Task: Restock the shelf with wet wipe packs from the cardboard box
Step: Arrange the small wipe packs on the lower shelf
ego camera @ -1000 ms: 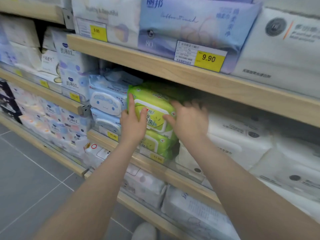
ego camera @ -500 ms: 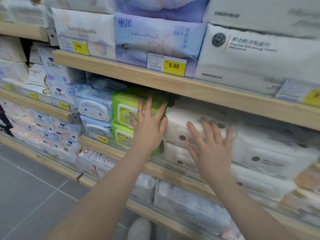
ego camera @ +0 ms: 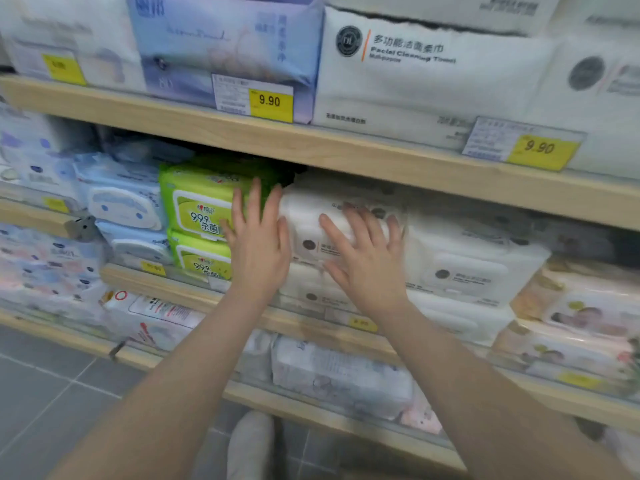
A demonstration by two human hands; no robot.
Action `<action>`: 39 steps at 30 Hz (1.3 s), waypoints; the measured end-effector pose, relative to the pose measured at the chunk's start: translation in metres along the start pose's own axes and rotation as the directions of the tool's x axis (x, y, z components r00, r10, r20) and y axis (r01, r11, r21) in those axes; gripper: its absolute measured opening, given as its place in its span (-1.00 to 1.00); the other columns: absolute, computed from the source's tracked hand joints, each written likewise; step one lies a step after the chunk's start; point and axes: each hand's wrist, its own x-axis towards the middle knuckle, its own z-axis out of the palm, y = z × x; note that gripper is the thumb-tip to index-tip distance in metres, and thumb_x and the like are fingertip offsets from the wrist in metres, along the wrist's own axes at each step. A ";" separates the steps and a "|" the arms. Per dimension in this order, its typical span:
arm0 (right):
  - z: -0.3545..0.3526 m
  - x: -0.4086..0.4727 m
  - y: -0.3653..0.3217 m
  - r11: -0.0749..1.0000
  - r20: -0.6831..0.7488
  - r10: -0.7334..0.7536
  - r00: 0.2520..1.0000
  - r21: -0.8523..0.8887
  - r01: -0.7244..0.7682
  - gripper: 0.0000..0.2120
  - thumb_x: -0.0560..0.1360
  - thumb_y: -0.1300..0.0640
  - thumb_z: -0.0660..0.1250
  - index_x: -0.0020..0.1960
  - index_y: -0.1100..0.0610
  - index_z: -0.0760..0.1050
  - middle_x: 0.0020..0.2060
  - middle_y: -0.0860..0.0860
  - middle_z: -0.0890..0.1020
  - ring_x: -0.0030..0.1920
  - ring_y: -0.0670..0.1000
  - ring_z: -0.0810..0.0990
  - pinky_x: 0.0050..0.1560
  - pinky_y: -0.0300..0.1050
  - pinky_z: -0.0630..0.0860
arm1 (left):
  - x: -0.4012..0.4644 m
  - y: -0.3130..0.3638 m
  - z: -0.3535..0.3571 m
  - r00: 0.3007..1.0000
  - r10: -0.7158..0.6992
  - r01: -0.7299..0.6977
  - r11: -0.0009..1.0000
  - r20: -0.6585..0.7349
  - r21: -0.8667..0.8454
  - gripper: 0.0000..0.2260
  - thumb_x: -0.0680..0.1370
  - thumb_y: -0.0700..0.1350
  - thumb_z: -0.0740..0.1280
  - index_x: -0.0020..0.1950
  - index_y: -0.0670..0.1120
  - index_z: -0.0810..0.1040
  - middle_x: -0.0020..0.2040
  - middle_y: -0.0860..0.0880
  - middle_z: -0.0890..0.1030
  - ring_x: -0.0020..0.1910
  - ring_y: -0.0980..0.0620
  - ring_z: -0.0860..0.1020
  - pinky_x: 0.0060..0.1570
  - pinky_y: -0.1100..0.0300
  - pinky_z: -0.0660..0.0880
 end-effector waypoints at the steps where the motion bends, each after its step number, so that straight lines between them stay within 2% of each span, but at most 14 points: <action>1: -0.008 -0.004 0.003 1.000 -0.004 -0.012 1.000 0.029 0.012 -0.33 0.40 -0.12 0.38 0.45 -0.05 0.26 0.37 0.10 0.40 0.36 0.11 0.28 0.37 0.22 0.08 | -0.008 0.013 -0.001 0.999 0.033 -0.033 0.999 0.012 -0.024 -0.55 0.58 0.01 0.00 0.48 0.02 0.21 0.53 -0.11 0.13 0.50 -0.21 0.03 0.32 -0.42 0.08; 5: -0.037 -0.045 0.047 0.994 -0.007 0.095 0.995 -0.047 -0.095 -0.28 0.37 -0.09 0.43 0.44 -0.04 0.22 0.39 0.08 0.25 0.39 0.12 0.24 0.35 0.31 0.02 | -0.035 0.066 0.014 0.965 0.221 -0.226 0.974 0.141 0.019 -0.45 0.54 0.15 0.21 0.50 0.16 0.12 0.55 -0.09 0.05 0.51 -0.17 -0.06 0.25 -0.50 0.06; 8: -0.052 -0.081 0.100 0.957 0.100 0.254 0.962 -0.173 -0.235 -0.26 0.37 -0.18 0.40 0.46 -0.07 0.21 0.40 0.12 0.24 0.40 0.21 0.22 0.31 0.42 0.09 | -0.043 0.099 0.030 0.960 0.176 -0.199 0.976 0.215 0.088 -0.34 0.45 0.34 0.14 0.50 0.22 0.05 0.55 -0.12 -0.04 0.50 -0.21 -0.14 0.21 -0.53 0.06; 10: -0.054 -0.094 0.124 0.946 0.169 0.291 0.942 -0.200 -0.256 -0.28 0.40 -0.19 0.38 0.47 -0.06 0.20 0.39 0.17 0.30 0.40 0.27 0.25 0.26 0.41 0.23 | -0.044 0.116 0.039 0.973 0.101 -0.122 0.988 0.209 0.090 -0.32 0.42 0.40 0.13 0.48 0.21 0.11 0.53 -0.16 0.00 0.50 -0.28 -0.13 0.17 -0.56 0.07; 14: -0.047 -0.095 0.132 0.954 0.216 0.298 0.930 -0.110 -0.280 -0.32 0.43 -0.11 0.38 0.46 -0.06 0.18 0.37 0.18 0.33 0.40 0.30 0.25 0.26 0.35 0.31 | -0.043 0.128 0.049 0.988 0.022 -0.036 0.996 0.156 0.084 -0.40 0.41 0.37 0.19 0.38 0.16 0.26 0.47 -0.18 0.13 0.49 -0.31 -0.07 0.13 -0.60 0.11; 17: -0.049 -0.094 0.133 0.957 0.247 0.291 0.924 -0.074 -0.281 -0.32 0.43 -0.10 0.37 0.46 -0.07 0.17 0.38 0.17 0.31 0.40 0.29 0.24 0.27 0.36 0.30 | -0.043 0.130 0.049 0.985 0.017 -0.031 0.996 0.169 0.079 -0.42 0.41 0.35 0.22 0.36 0.14 0.27 0.46 -0.18 0.15 0.49 -0.31 -0.07 0.13 -0.60 0.09; 20: -0.060 -0.092 0.135 0.961 0.341 0.271 0.900 -0.035 -0.275 -0.23 0.38 -0.06 0.42 0.48 -0.09 0.10 0.40 0.17 0.29 0.42 0.29 0.21 0.29 0.37 0.28 | -0.043 0.133 0.038 0.973 0.008 -0.032 0.994 0.230 0.102 -0.40 0.44 0.33 0.21 0.41 0.12 0.23 0.48 -0.18 0.11 0.49 -0.31 -0.11 0.16 -0.56 0.12; 23: -0.079 -0.080 0.140 0.958 0.508 0.241 0.827 0.012 -0.286 -0.19 0.42 -0.09 0.38 0.49 -0.16 -0.05 0.48 0.11 0.15 0.49 0.22 0.04 0.38 0.32 0.18 | -0.042 0.141 0.020 0.953 0.011 -0.050 0.991 0.302 0.122 -0.37 0.49 0.30 0.15 0.46 0.02 0.17 0.48 -0.18 0.13 0.49 -0.28 -0.07 0.23 -0.42 0.24; 25: -0.095 -0.070 0.150 0.943 0.627 0.187 0.756 0.102 -0.317 -0.23 0.46 -0.08 0.33 0.52 -0.17 -0.05 0.51 0.07 0.05 0.51 0.16 -0.06 0.41 0.27 0.15 | -0.041 0.152 0.005 0.943 0.047 -0.067 0.996 0.331 0.051 -0.36 0.52 0.25 0.16 0.48 -0.09 0.16 0.46 -0.20 0.21 0.47 -0.23 0.08 0.23 -0.27 0.32; 27: -0.114 -0.063 0.161 0.931 0.698 0.100 0.709 0.185 -0.314 -0.26 0.48 -0.04 0.32 0.53 -0.13 -0.01 0.52 0.07 0.05 0.51 0.15 -0.02 0.42 0.21 0.16 | -0.049 0.164 -0.009 0.939 0.109 -0.113 0.994 0.325 -0.008 -0.39 0.54 0.18 0.19 0.47 -0.14 0.18 0.42 -0.19 0.29 0.40 -0.19 0.23 0.22 -0.18 0.35; 30: -0.138 -0.073 0.171 0.899 0.697 0.090 0.711 0.250 -0.359 -0.33 0.52 -0.01 0.28 0.53 -0.08 0.03 0.52 0.07 0.11 0.49 0.13 0.11 0.40 0.10 0.25 | -0.077 0.177 -0.022 0.939 0.167 -0.147 0.985 0.299 -0.090 -0.43 0.56 0.12 0.17 0.48 -0.15 0.18 0.41 -0.17 0.33 0.37 -0.17 0.29 0.25 -0.14 0.32; 32: -0.150 -0.093 0.174 0.879 0.666 0.127 0.735 0.267 -0.394 -0.37 0.54 -0.02 0.26 0.52 -0.08 0.07 0.51 0.04 0.15 0.48 0.10 0.14 0.35 0.10 0.30 | -0.102 0.182 -0.022 0.933 0.180 -0.146 0.981 0.312 -0.129 -0.41 0.55 0.17 0.07 0.47 -0.14 0.19 0.40 -0.16 0.35 0.36 -0.17 0.31 0.25 -0.14 0.32; 35: -0.152 -0.134 0.179 0.903 0.604 0.083 0.793 0.292 -0.316 -0.43 0.53 0.02 0.27 0.50 -0.02 0.18 0.47 0.07 0.25 0.44 0.10 0.24 0.31 0.08 0.29 | -0.130 0.183 -0.004 0.912 0.176 -0.137 0.982 0.369 -0.129 -0.38 0.51 0.21 -0.04 0.46 -0.13 0.21 0.38 -0.16 0.37 0.33 -0.17 0.34 0.22 -0.14 0.36; 39: -0.148 -0.185 0.191 0.872 0.659 0.106 0.744 0.298 -0.388 -0.43 0.55 -0.01 0.25 0.51 -0.02 0.16 0.45 0.06 0.28 0.41 0.10 0.28 0.30 0.05 0.37 | -0.156 0.181 0.024 0.864 0.174 -0.145 0.985 0.473 -0.097 -0.40 0.52 0.18 0.01 0.45 -0.14 0.25 0.33 -0.18 0.41 0.27 -0.20 0.40 0.16 -0.13 0.42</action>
